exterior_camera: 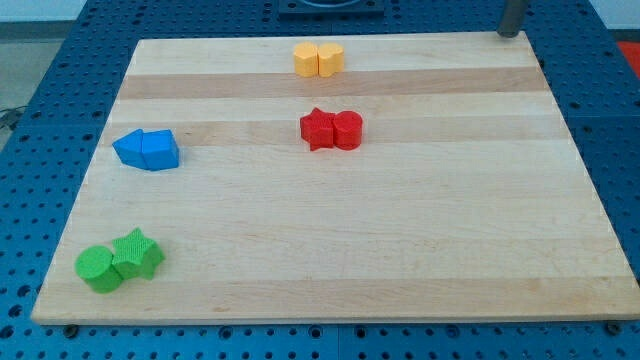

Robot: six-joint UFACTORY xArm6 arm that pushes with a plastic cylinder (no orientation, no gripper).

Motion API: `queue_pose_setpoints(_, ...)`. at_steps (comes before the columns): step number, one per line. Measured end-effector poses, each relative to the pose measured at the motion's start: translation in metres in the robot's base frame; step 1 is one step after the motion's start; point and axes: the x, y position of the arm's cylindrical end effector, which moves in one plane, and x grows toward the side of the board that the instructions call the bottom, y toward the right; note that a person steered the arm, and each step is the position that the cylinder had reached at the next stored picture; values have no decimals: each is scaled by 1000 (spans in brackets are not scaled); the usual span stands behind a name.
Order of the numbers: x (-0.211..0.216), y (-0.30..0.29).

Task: Move the arm to the top of the yellow heart

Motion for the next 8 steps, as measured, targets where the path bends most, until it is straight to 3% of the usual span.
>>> queue_pose_setpoints(2, 0, -1)
queue_pose_setpoints(4, 1, -81)
queue_pose_setpoints(5, 1, -84)
queue_pose_setpoints(7, 2, -158)
queue_pose_setpoints(8, 2, -159)
